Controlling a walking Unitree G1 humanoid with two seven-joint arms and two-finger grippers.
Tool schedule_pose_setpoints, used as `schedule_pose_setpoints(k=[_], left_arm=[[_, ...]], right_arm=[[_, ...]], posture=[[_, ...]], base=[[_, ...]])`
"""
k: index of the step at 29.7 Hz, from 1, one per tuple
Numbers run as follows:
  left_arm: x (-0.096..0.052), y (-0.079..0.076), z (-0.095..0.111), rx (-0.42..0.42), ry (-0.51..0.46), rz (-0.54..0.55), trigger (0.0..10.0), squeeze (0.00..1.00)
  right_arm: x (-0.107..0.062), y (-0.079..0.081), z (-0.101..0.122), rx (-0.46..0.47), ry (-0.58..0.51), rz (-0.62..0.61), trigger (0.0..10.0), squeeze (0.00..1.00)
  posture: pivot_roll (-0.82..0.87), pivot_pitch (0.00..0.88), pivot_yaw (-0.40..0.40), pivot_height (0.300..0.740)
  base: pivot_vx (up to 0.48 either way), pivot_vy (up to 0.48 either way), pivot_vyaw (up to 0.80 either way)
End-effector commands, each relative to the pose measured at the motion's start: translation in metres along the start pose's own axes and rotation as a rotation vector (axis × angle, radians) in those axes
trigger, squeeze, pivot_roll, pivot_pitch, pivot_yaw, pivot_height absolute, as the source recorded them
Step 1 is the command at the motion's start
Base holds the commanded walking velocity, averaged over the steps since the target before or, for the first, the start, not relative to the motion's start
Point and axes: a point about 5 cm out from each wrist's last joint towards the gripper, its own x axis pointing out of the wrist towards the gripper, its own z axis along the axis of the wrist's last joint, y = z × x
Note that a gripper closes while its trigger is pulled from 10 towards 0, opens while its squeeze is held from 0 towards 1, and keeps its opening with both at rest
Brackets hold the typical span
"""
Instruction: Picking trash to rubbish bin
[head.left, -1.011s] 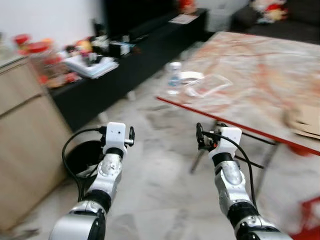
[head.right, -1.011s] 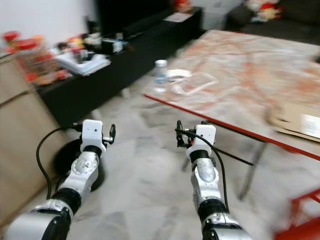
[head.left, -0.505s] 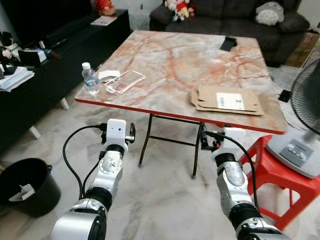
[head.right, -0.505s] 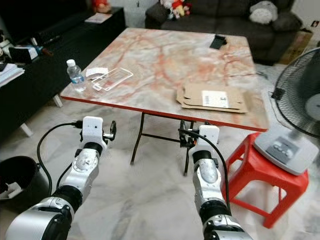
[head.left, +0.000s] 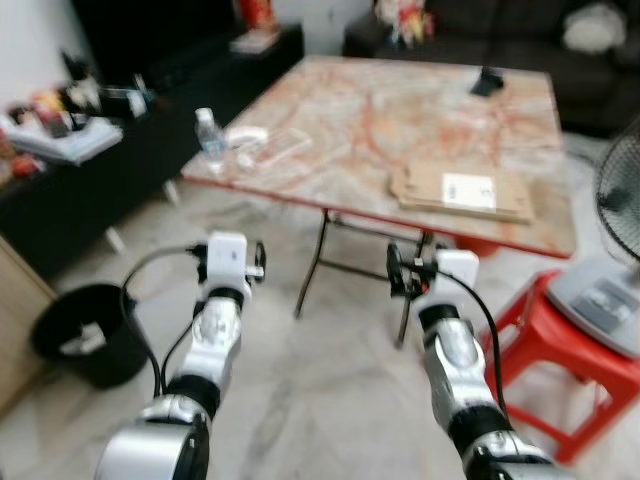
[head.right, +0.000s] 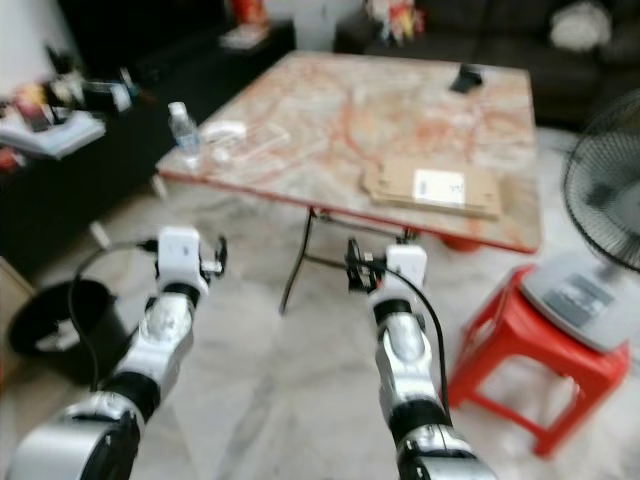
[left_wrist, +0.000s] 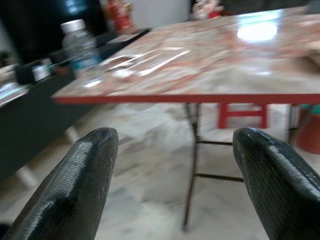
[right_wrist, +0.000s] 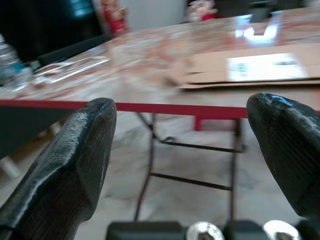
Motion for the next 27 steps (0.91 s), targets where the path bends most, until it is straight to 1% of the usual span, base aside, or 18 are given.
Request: schedule_pose_setpoints(k=[1,4,13,24,27], left_arm=[[0.0027,-0.0006,0.0043,-0.015,-0.011,0.008,10.0,0.00],[0.0028,-0.0005,0.0043,-0.017,-0.011,0.010,10.0,0.00],[0.0031,0.0000,0.0057,-0.026,-0.017,0.013,10.0,0.00],[0.0051,-0.0038,0.0107,-0.042,-0.034,0.004,10.0,0.00],[0.0053,-0.0068,0.0134,-0.030,-0.051,-0.014,10.0,0.00]], right_arm=[[0.0009,-0.0008,0.0013,0.001,0.001,-0.004,10.0,0.00],[0.0009,-0.0009,0.0013,0.001,0.000,-0.005,10.0,0.00],[0.0013,-0.0016,0.0049,-0.003,-0.023,-0.007,10.0,0.00],[0.0025,-0.0004,0.0073,-0.005,-0.033,0.001,10.0,0.00],[0.0026,0.0017,0.0088,-0.005,-0.044,0.007,10.0,0.00]], posture=[[-0.12,0.038,0.012,0.740],[-0.12,0.038,0.012,0.740],[-0.12,0.048,0.007,0.740],[-0.12,0.048,0.003,0.740],[-0.12,0.045,0.008,0.740]], base=[[0.000,0.000,-0.80],[0.000,0.000,-0.79],[0.000,0.000,0.00],[0.000,0.000,0.00],[0.000,0.000,0.00]])
